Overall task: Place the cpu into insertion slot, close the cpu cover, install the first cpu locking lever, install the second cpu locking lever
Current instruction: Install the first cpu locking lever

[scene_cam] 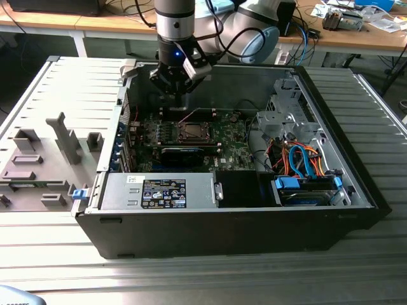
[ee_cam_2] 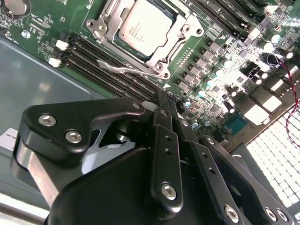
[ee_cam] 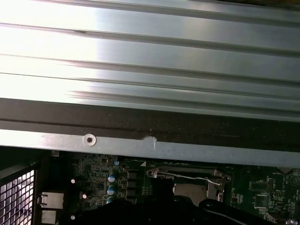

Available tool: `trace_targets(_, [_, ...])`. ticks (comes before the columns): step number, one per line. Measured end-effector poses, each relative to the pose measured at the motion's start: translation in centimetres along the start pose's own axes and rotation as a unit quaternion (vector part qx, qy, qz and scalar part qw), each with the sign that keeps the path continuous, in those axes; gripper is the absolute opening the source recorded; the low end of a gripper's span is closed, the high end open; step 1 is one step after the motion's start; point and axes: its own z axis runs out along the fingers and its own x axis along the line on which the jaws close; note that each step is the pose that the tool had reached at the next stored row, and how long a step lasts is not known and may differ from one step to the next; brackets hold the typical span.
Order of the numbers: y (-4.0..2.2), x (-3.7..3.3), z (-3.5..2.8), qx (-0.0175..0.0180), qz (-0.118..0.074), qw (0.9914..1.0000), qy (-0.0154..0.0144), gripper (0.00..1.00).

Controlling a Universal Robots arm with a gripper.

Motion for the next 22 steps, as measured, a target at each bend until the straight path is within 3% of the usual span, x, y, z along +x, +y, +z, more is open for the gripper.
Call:
trace_targets(8, [-0.06,-0.67,0.04,0.0000,0.000,1.00000,0.0001,0.11])
trace_targets(22, [-0.05,-0.69,0.40,0.0000,0.000,1.00000,0.0001,0.11])
